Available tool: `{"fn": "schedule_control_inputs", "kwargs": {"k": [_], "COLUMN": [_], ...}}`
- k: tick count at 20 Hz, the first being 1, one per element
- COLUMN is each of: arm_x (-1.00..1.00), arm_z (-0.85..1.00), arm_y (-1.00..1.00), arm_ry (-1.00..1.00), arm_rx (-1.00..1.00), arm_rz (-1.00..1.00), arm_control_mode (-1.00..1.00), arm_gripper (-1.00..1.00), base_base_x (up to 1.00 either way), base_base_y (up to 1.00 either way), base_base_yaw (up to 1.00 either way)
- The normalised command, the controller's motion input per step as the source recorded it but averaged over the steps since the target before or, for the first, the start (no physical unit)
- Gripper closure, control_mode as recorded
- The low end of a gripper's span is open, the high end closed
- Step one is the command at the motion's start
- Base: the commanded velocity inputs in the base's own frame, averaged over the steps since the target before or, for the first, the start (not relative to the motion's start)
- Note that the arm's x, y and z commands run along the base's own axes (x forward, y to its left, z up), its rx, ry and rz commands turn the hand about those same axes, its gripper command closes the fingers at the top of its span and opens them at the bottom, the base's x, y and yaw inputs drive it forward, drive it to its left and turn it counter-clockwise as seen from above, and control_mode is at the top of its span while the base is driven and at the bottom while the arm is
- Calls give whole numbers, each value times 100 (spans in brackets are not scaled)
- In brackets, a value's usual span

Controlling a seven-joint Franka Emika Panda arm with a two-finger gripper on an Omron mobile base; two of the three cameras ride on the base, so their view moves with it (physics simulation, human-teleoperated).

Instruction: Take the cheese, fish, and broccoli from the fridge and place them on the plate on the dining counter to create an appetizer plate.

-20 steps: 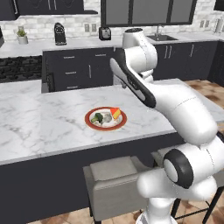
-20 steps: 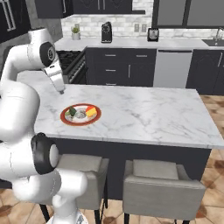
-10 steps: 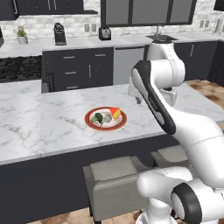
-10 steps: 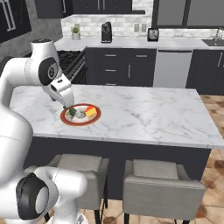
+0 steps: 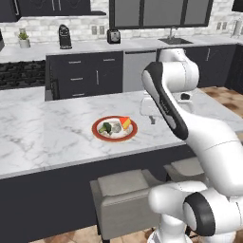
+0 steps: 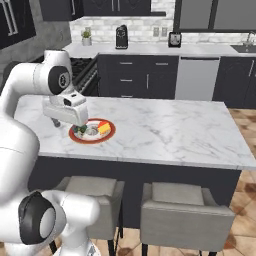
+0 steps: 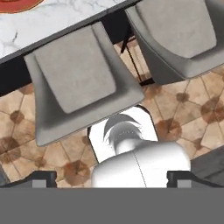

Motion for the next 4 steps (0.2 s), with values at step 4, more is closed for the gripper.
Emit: {"fn": "schedule_control_inputs", "kwargs": {"k": [4], "arm_x": [-5], "arm_z": [-13], "arm_y": [30], "arm_ry": [18], "arm_rx": [-11], "arm_rz": [3], "arm_control_mode": [-100], "arm_gripper": [-100], "base_base_x": [0], "base_base_y": [0], "base_base_yaw": [0]}}
